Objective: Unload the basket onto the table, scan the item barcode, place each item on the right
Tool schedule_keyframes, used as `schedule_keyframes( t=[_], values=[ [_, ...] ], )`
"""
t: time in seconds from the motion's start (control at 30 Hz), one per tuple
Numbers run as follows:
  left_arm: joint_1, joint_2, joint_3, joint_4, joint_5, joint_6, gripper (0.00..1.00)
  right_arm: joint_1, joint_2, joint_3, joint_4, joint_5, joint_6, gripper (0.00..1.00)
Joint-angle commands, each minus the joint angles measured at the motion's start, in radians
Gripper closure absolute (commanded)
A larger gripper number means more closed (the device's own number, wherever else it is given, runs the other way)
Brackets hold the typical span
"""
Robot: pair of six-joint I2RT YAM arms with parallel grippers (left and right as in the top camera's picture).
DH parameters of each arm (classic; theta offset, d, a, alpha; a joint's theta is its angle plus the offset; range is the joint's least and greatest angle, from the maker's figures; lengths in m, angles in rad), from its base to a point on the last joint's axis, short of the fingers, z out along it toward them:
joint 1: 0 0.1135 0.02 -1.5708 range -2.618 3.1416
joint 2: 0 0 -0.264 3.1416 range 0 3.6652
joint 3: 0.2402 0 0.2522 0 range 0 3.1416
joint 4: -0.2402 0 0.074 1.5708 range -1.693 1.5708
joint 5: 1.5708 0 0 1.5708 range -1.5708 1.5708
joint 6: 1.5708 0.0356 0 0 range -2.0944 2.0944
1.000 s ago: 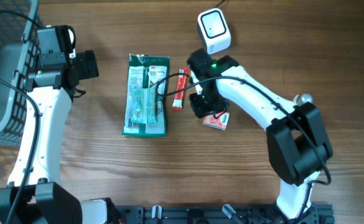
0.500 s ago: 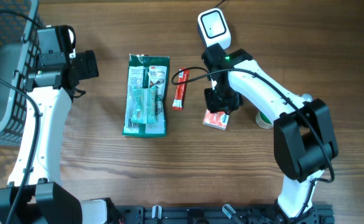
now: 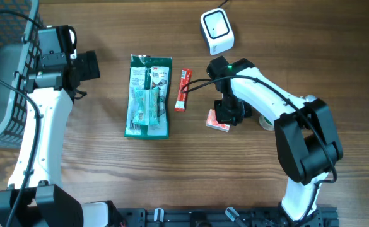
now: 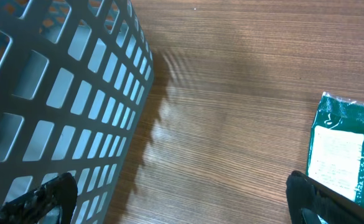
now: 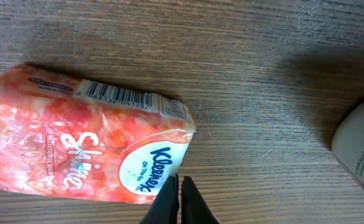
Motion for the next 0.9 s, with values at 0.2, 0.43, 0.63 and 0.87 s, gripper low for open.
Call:
schedule_keyframes(
  t=[0.2, 0.43, 0.63, 0.87],
  values=[
    [0.000, -0.002, 0.002, 0.003, -0.002, 0.008, 0.00, 0.001, -0.012, -0.011, -0.003, 0.017, 0.032, 0.96],
    [0.000, -0.002, 0.002, 0.003, -0.002, 0.008, 0.00, 0.001, -0.012, -0.071, 0.128, 0.022, 0.035, 0.95],
    [0.000, -0.002, 0.002, 0.003, -0.002, 0.008, 0.00, 0.001, -0.012, -0.076, 0.325, 0.062, -0.214, 0.82],
    [0.000, -0.002, 0.002, 0.003, -0.002, 0.008, 0.00, 0.001, -0.020, -0.034, 0.528, 0.061, -0.361, 0.70]
  ],
)
